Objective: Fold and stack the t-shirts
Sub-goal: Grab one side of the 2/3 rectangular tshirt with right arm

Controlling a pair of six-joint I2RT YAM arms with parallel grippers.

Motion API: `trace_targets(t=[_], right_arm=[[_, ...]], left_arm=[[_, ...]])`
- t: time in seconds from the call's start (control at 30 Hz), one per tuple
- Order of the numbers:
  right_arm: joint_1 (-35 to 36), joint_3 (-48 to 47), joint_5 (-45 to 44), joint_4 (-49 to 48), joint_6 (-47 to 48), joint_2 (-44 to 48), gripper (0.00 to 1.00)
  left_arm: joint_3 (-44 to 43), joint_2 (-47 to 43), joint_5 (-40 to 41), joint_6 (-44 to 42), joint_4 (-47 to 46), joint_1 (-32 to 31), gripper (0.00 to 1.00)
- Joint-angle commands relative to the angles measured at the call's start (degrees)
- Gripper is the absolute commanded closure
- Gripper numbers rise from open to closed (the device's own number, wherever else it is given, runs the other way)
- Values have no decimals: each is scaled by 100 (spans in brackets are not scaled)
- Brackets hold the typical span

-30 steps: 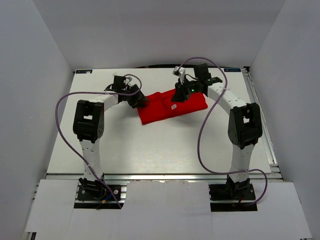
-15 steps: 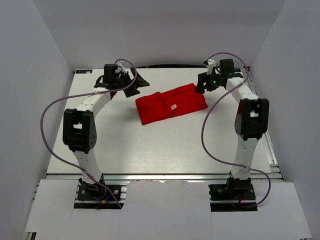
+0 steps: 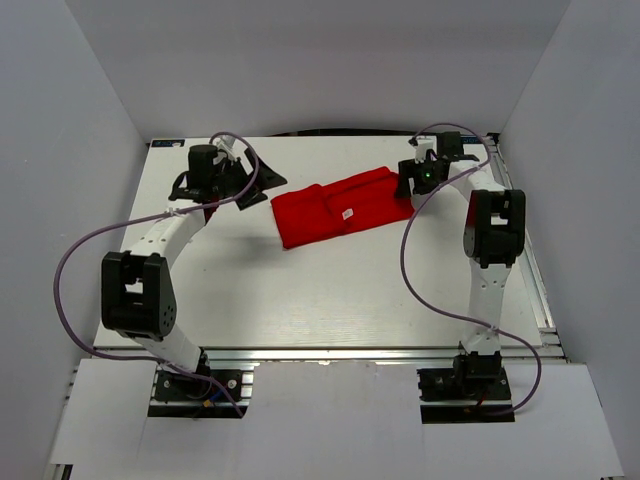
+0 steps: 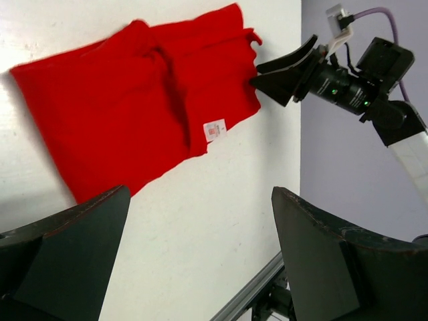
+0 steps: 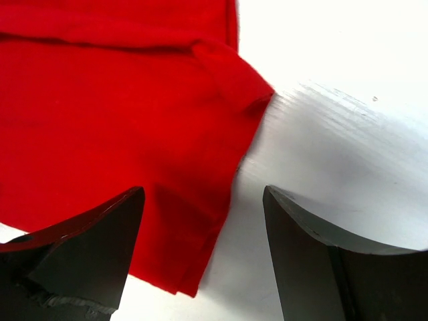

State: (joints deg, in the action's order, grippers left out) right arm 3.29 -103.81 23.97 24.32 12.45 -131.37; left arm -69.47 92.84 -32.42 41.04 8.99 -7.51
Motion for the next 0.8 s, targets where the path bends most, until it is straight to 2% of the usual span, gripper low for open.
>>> trace_targets(t=[0.0,0.47,0.67,0.77], right_arm=[[-56,-324,485,108,47,-116,22],[224,-517,724,372,-190,-644,24],[365,-544,732,539,-190,-732,26],[374,-509,671,513,-199,-723,31]], left_arm=[[179,-442,61,53,-38,13,2],[364,-837,158,97,199,56,2],[443,-943,184,133,208,56,2],[487,-969,184,141,191,56,2]])
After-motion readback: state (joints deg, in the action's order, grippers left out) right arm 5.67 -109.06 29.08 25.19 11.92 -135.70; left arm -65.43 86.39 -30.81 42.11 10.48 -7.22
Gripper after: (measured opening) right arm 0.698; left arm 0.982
